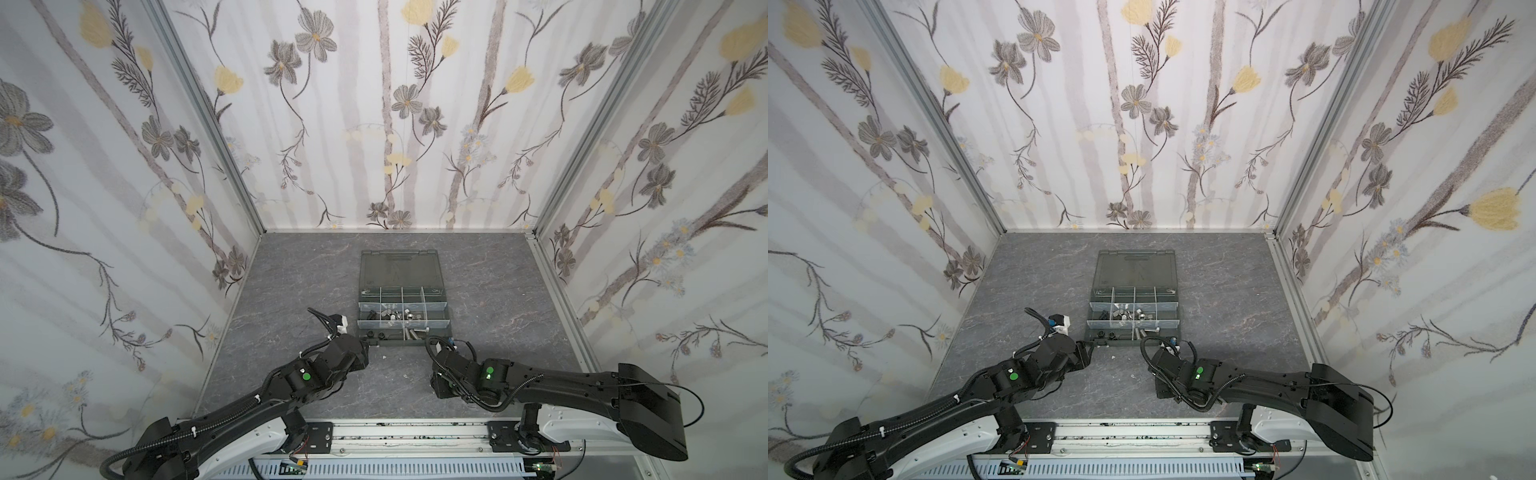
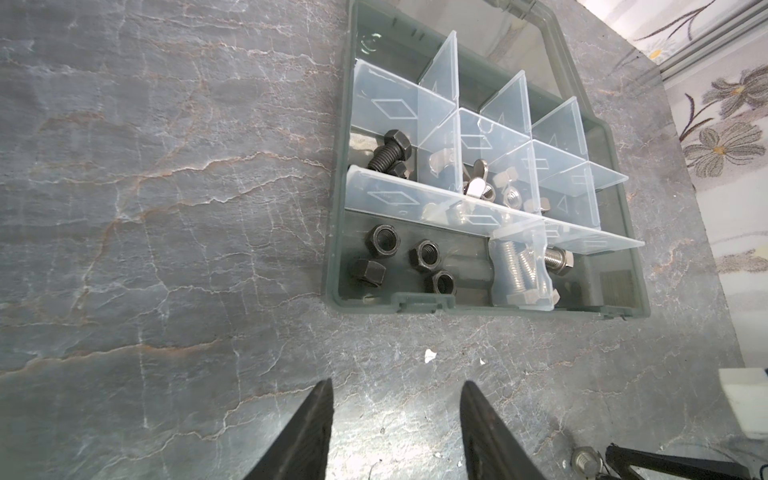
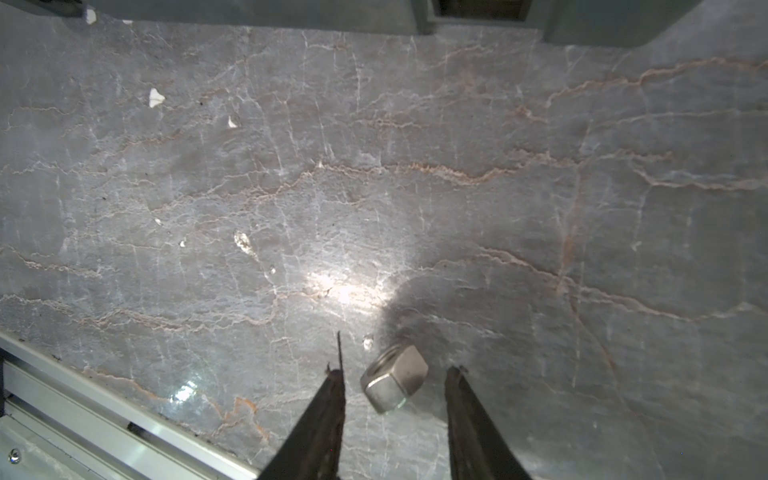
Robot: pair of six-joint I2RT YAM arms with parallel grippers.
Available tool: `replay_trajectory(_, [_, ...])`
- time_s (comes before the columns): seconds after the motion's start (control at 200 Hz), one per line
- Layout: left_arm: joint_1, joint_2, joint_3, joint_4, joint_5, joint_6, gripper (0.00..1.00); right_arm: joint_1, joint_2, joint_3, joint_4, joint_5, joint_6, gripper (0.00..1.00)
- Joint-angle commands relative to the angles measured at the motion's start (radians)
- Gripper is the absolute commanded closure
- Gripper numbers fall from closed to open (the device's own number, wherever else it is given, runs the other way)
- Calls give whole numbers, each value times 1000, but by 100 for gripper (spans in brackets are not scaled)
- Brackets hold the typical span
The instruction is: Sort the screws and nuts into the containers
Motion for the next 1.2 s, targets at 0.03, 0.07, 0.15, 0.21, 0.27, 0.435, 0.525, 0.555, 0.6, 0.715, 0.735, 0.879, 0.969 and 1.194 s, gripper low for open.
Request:
replay_trajectory(0.03, [2, -10, -6, 10, -8, -14, 48, 11, 31, 21, 43, 14, 19, 62])
replay_trajectory(0.07, [1, -13, -9, 10, -7, -14, 48, 12, 38, 23, 46, 13, 18, 62])
replay_trajectory(0.15, [1, -19, -10, 11, -10, -14, 48, 14, 52, 22, 46, 16, 19, 63])
replay_trajectory(0.21, [1, -23, -10, 11, -12, -15, 48, 13, 59, 24, 46, 17, 19, 64])
replay_trajectory(0.27, [1, -22, -10, 11, -9, -15, 48, 14, 65, 25, 43, 22, 19, 65])
replay_trajectory(0.435, [1, -14, -11, 13, -6, -17, 48, 14, 92, 37, 30, 31, 8, 69])
replay_trajectory(0.525, [2, -10, -12, 14, -5, -17, 48, 15, 107, 47, 25, 31, -2, 71])
replay_trajectory(0.555, [2, -10, -11, 15, -4, -17, 48, 14, 112, 50, 22, 33, -7, 72])
replay_trajectory(0.6, [1, -9, -12, 15, -4, -17, 48, 14, 120, 55, 19, 34, -12, 73])
replay_trajectory(0.715, [2, -13, -18, 16, -5, -17, 48, 14, 136, 63, 14, 40, -19, 76])
replay_trajectory(0.735, [1, -13, -18, 16, -5, -17, 48, 14, 137, 62, 14, 40, -20, 77])
replay_trajectory(0.879, [2, -16, -16, 18, -7, -15, 47, 14, 151, 58, 16, 47, -23, 81])
replay_trajectory(0.969, [1, -16, -15, 19, -8, -15, 47, 14, 151, 56, 16, 50, -22, 84])
replay_trajectory(1.194, [1, -20, -13, 21, -13, -17, 47, 10, 124, 75, 11, 53, -41, 88])
